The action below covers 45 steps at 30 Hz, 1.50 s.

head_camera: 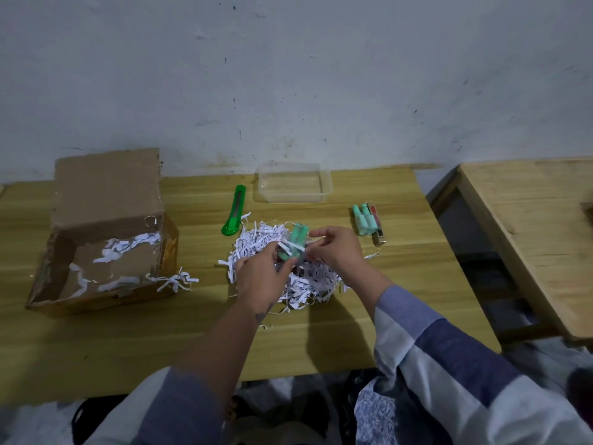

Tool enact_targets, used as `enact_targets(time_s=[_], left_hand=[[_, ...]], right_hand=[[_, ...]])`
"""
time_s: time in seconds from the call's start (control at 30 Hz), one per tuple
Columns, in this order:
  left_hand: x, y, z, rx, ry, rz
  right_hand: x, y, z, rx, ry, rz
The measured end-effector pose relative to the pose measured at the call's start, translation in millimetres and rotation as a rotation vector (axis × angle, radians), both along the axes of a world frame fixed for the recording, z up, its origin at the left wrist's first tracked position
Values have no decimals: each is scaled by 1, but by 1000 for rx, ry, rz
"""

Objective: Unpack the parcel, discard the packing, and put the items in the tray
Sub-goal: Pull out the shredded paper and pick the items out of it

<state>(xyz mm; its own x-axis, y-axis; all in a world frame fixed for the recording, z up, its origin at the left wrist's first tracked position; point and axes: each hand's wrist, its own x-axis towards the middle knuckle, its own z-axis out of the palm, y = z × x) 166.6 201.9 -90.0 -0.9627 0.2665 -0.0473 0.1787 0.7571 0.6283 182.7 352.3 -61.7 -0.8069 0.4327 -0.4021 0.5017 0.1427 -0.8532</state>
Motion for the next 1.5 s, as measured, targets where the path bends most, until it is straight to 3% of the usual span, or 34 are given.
enact_targets(time_s=[0.07,0.2,0.3,0.37,0.47,0.67,0.8,1.1,1.3,1.4,1.5], left_hand=[[-2,-2,0,17,-3,33],[-4,-4,-1,35,-13,62],[-4,-2,-1,44,-8,56],[-3,-1,-1,50,-12,46],[0,2,0,85,-23,17],[2,4,5,115,-75,-15],[0,5,7,118,-7,50],[-3,23,12,333,-61,-64],[-5,18,-2,98,-4,-111],[-3,17,-10,-94,65,-241],[-2,19,-14,-134,66,-304]], right_hand=[[2,1,-2,58,-18,39],[6,3,1,422,-144,277],[5,3,4,533,-131,251],[2,2,6,444,-10,206],[-1,-3,9,126,104,133],[-2,-1,5,-64,151,15],[1,8,9,-68,144,21],[7,17,8,-61,180,20],[6,43,13,-62,211,-127],[5,62,14,3,222,-239],[5,81,15,142,238,-310]])
